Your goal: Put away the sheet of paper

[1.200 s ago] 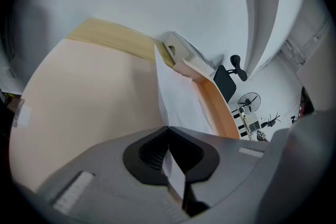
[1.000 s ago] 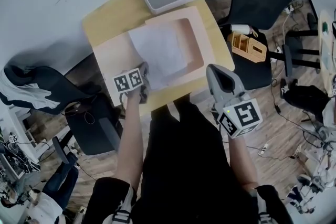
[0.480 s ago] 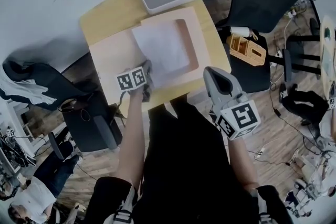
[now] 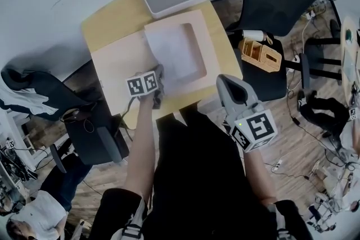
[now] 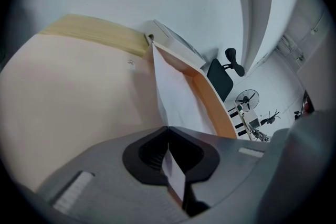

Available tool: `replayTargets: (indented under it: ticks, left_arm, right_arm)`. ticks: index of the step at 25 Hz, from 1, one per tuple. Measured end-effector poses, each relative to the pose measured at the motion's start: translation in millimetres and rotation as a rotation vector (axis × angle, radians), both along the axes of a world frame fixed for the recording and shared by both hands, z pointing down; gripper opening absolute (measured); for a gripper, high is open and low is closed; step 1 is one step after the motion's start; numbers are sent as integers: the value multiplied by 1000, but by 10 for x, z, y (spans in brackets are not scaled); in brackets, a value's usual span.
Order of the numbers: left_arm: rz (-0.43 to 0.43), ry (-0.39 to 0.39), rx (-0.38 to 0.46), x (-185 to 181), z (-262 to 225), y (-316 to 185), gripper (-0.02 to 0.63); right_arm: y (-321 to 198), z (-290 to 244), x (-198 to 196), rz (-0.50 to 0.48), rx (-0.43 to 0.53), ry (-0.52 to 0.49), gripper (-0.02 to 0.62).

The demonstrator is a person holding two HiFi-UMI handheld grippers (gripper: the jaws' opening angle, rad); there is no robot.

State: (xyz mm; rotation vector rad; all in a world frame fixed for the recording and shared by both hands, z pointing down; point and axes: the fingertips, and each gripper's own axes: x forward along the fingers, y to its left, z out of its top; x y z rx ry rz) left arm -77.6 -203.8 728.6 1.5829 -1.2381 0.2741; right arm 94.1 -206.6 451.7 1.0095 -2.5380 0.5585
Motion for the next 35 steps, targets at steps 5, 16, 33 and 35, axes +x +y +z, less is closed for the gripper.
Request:
replayTargets:
  ticks: [5, 16, 33, 35]
  left_arm:
    - [6, 11, 11, 34, 8, -49, 15]
    - [103, 46, 11, 207, -8, -18, 104]
    - [142, -28, 15, -285, -142, 284, 84]
    - [161, -39, 35, -358, -215, 339, 77]
  right_arm:
    - [-18, 12, 39, 5, -2, 3, 2]
    - [-11, -11, -16, 8, 1, 3, 2]
    - [244, -209, -452, 41, 41, 8, 2]
    - [301, -246, -545, 46, 51, 7, 2]
